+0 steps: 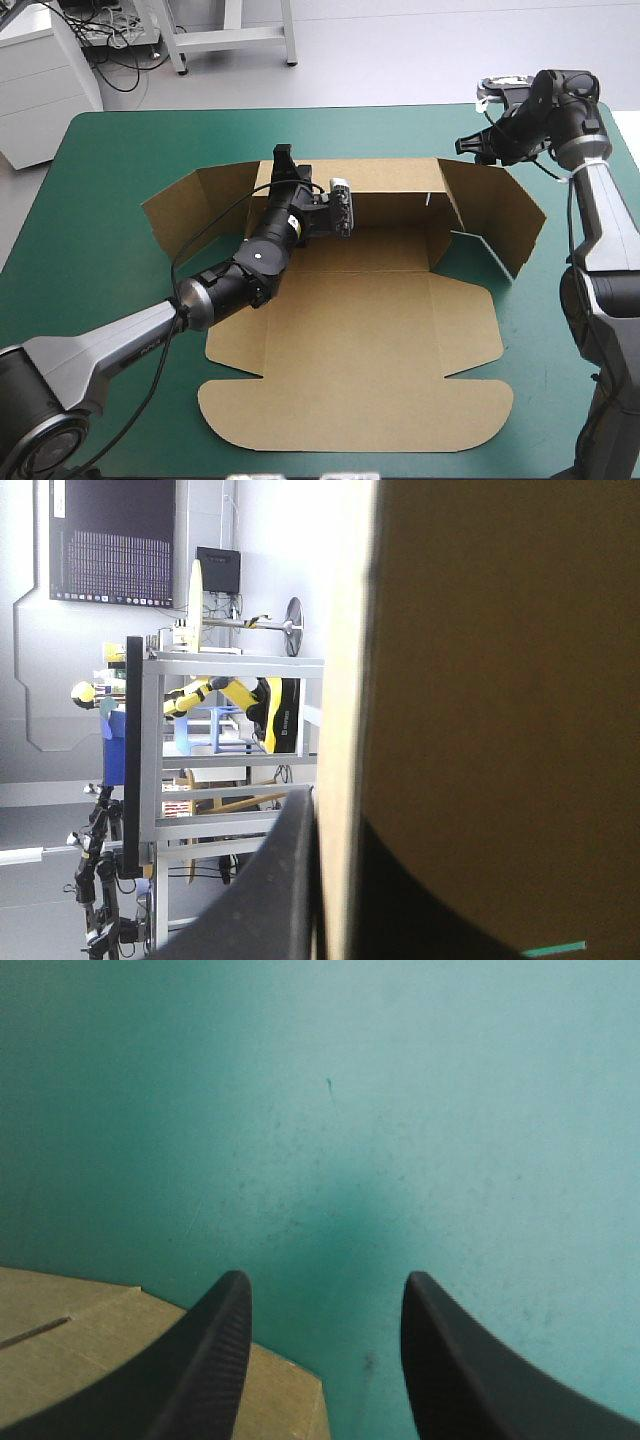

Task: Fold the box

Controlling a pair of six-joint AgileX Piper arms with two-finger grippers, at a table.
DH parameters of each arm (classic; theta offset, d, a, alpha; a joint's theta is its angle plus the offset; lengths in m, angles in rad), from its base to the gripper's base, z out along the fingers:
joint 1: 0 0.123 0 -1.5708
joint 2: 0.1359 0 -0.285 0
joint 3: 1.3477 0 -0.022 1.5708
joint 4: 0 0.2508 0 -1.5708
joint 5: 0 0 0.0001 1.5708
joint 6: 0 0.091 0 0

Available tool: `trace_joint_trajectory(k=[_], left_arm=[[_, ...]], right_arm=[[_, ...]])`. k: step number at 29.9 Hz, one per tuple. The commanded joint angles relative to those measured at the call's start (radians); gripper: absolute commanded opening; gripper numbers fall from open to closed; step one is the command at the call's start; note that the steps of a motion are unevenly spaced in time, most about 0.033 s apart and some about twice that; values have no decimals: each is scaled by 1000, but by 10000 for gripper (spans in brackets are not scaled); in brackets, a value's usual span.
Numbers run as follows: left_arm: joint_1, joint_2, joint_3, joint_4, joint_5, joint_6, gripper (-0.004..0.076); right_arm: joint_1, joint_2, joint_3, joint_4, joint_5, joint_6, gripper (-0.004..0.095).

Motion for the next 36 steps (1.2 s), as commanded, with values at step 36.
trace_joint_trajectory(k=[36], left_arm=[[-8, -41, -28, 36, 47, -63, -32]], right_arm=[[-9, -501, 666, 311, -330, -398, 431]])
